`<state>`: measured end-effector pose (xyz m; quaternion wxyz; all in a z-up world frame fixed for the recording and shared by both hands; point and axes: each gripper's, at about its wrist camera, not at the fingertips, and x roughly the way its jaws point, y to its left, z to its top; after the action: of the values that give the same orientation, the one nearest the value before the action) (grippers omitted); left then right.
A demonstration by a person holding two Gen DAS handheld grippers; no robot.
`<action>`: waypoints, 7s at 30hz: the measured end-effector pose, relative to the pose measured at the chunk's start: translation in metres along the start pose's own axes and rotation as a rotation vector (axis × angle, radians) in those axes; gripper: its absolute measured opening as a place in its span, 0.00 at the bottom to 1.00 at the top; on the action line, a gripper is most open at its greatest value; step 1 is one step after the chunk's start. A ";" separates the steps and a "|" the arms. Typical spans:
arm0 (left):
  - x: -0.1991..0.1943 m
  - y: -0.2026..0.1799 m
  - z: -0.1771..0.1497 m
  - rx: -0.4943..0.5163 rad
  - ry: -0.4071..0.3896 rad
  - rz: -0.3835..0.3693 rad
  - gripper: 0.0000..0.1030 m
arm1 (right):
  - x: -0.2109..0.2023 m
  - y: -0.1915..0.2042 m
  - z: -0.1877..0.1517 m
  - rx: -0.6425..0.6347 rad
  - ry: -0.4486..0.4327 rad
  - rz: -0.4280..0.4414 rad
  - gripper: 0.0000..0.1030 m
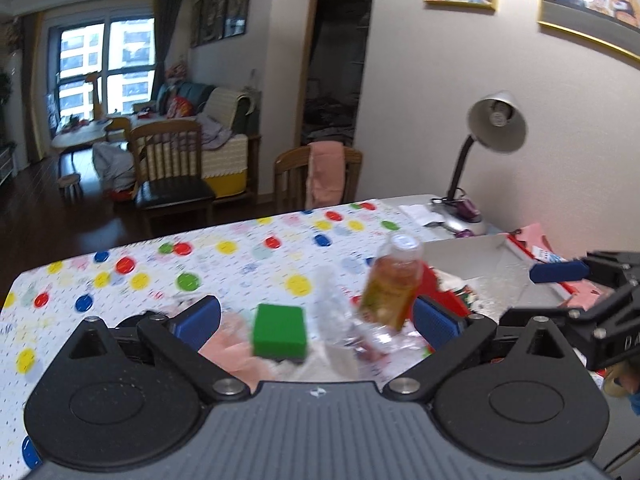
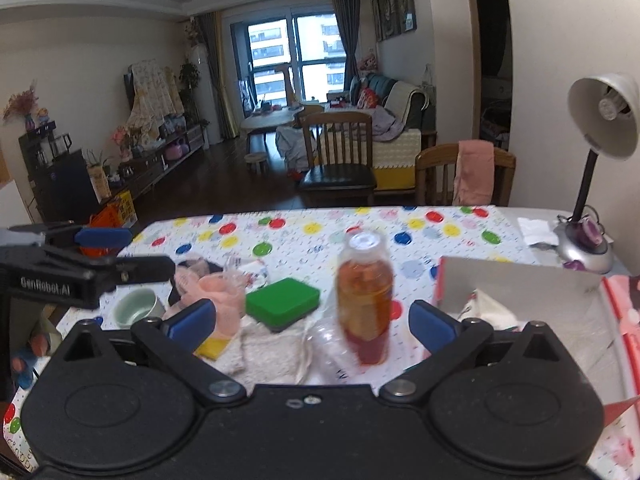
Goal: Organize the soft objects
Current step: 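Move both tools back over the table toward the remaining items, then grasp the pink mesh bath puff with the left tool while the right tool grasps the clear plastic bag, then carry the bath puff and plastic bag with both tools over the red box, then open both tools to drop the bath puff and plastic bag into the box, then move both tools back over the table toward the bottle and sponge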
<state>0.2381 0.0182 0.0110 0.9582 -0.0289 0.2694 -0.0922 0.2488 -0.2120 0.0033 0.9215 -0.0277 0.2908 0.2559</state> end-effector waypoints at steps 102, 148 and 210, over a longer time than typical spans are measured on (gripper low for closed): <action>0.019 0.032 0.021 -0.157 0.066 0.056 0.19 | 0.011 0.002 0.017 0.059 -0.006 -0.020 0.24; 0.188 -0.242 0.079 0.041 0.206 -0.257 0.19 | -0.025 -0.251 -0.010 0.258 0.090 -0.245 0.24; 0.215 -0.232 0.049 0.053 0.268 -0.180 0.70 | -0.004 -0.252 -0.024 0.095 0.161 -0.181 0.64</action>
<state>0.4059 -0.2506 -0.0326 0.9020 -0.0152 0.3885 -0.1878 0.3561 -0.4369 -0.0385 0.9149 -0.0304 0.3717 0.1545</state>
